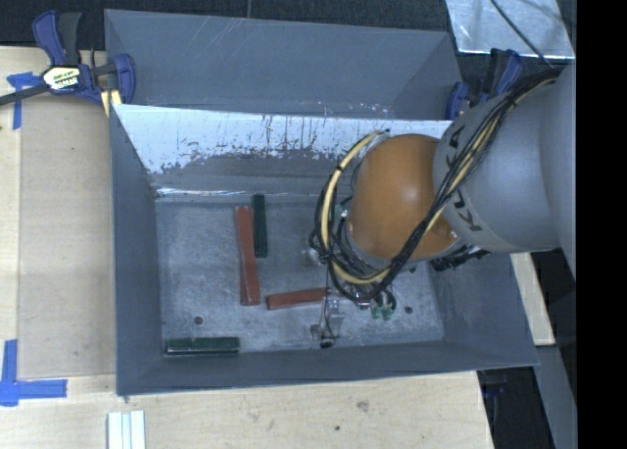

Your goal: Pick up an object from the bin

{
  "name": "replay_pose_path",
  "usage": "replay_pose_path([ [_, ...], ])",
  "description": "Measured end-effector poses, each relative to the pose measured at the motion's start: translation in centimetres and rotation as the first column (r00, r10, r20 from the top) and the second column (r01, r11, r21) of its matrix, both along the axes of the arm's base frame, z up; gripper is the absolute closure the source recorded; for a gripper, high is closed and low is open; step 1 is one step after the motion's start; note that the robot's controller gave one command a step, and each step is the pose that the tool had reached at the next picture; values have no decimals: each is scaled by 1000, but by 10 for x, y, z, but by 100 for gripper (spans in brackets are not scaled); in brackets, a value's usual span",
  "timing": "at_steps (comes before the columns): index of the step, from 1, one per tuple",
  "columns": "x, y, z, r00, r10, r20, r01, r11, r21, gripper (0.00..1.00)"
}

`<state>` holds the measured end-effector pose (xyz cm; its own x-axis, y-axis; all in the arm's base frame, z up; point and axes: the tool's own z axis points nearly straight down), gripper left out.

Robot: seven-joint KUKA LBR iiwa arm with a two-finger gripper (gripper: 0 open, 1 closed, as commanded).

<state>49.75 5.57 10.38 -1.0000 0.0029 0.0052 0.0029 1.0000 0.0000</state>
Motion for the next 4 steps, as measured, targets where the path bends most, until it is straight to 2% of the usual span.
replay_pose_path([
  [1,-12,-2,-34,996,-89,9,89,996,1,0],
  [2,-11,-2,-34,996,-89,9,89,996,1,0],
  [3,-10,-2,-33,996,-89,11,89,996,1,100],
  [4,-9,-2,83,996,-87,7,87,996,0,100],
])
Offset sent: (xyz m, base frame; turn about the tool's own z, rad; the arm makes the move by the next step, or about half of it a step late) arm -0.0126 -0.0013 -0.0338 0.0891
